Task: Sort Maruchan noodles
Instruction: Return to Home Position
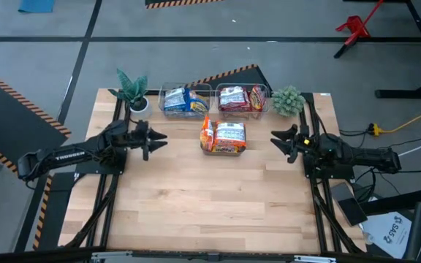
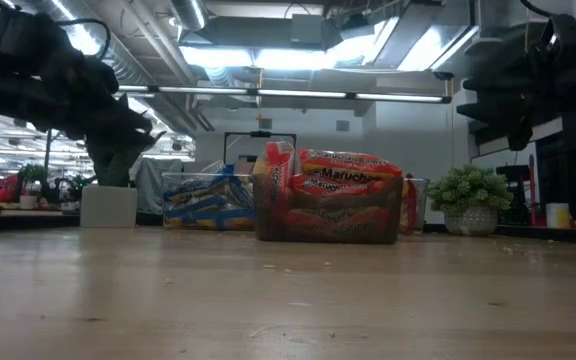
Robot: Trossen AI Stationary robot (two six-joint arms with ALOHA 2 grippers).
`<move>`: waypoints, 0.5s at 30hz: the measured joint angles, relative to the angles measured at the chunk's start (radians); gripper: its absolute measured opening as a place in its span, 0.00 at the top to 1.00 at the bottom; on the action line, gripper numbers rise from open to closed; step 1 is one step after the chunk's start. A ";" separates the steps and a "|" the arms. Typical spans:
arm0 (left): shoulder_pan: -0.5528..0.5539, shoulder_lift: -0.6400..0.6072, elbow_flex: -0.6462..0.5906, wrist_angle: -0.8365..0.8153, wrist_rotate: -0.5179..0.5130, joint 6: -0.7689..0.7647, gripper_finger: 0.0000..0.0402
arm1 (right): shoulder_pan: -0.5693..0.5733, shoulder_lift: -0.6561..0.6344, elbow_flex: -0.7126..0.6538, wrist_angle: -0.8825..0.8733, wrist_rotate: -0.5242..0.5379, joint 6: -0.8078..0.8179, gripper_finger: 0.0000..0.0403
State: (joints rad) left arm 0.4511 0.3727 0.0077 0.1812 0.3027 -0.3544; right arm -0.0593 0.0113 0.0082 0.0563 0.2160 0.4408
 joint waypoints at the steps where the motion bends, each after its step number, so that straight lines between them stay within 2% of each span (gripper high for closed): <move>1: -0.005 -0.001 0.000 -0.010 -0.039 0.015 0.59 | 0.000 0.000 0.000 0.000 -0.006 0.000 0.51; 5: -0.019 0.000 0.000 -0.061 -0.144 -0.005 0.59 | 0.000 0.000 0.000 -0.002 -0.017 0.000 0.51; 15: -0.019 0.000 0.000 -0.063 -0.172 -0.001 0.59 | 0.000 0.000 0.000 -0.003 -0.017 0.000 0.51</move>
State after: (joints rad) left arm 0.4316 0.3728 0.0074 0.1187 0.1310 -0.3559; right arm -0.0593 0.0113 0.0082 0.0528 0.1986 0.4404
